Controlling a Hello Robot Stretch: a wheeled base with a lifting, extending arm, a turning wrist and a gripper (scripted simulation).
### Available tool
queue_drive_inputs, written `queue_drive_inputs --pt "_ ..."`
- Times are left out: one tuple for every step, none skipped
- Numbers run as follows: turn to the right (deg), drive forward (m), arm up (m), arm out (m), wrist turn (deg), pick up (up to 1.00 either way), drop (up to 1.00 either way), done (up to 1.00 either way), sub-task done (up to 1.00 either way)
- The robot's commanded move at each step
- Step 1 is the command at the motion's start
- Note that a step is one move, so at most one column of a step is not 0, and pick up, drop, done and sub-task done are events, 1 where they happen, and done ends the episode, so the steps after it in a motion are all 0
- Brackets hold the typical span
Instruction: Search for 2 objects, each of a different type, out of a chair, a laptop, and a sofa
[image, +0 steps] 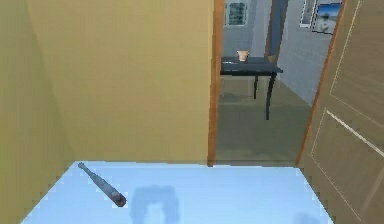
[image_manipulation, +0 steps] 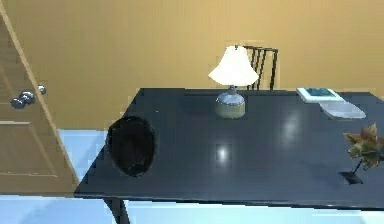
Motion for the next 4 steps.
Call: queue_drive_inputs --pt "0.0 0.65 0.00 0.00 0.0 0.00 0.00 0.00 0.00" --pt "30.0 0.00 0.00 0.00 0.0 0.00 0.00 0.00 0.00" --pt "3.0 0.00 0.00 0.00 0.0 0.00 0.00 0.00 0.00" --pt "0.0 1.00 0.00 0.00 0.0 0.00 0.00 0.00 0.00"
